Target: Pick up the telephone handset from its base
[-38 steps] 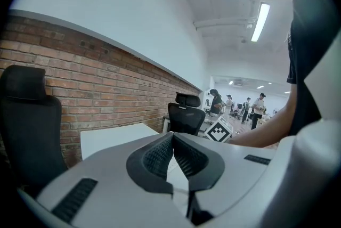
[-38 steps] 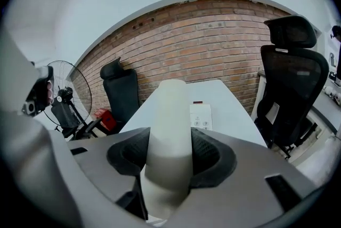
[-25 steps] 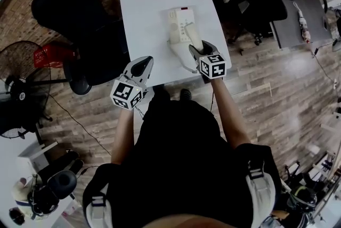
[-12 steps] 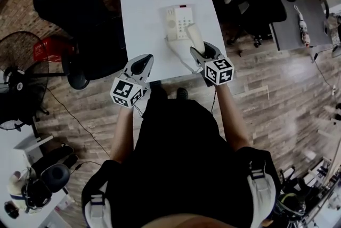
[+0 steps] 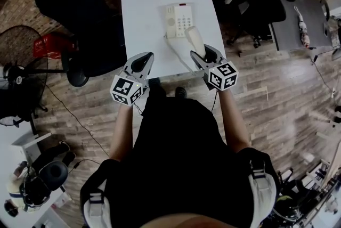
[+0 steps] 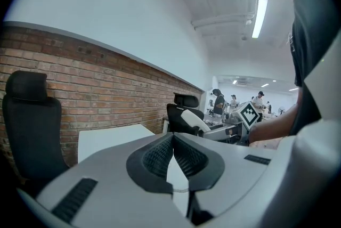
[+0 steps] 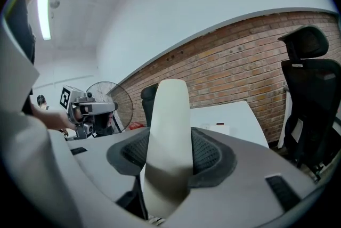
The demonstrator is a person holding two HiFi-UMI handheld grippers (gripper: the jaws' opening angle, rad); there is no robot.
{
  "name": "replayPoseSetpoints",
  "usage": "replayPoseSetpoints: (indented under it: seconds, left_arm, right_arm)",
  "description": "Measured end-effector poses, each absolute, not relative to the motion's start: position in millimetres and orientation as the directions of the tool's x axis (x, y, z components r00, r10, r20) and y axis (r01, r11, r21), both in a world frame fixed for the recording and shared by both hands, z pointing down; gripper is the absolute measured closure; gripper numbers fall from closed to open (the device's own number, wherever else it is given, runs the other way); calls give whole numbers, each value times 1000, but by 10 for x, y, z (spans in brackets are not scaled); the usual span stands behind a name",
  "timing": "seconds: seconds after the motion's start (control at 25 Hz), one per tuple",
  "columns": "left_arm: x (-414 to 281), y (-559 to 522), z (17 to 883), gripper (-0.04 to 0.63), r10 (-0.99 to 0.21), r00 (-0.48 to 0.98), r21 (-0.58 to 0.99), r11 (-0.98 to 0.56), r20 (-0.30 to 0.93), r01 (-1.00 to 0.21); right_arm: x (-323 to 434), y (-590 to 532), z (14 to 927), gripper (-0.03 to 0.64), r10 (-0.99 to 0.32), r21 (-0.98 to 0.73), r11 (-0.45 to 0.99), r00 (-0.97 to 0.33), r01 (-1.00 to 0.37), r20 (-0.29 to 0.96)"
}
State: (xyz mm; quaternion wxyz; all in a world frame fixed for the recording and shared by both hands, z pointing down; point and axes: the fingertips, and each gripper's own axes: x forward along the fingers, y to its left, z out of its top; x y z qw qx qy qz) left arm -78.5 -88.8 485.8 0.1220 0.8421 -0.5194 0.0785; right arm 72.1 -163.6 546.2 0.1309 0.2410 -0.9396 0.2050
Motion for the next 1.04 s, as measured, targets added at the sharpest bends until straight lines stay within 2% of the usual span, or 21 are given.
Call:
replayPoseSetpoints:
  seconds: [1.04]
  left_arm:
    - [-690, -854, 4901, 577, -862, 436, 127, -418, 258, -900]
  right_arm:
    - [805, -1434, 5403, 410, -358, -286, 842, -871, -457, 338]
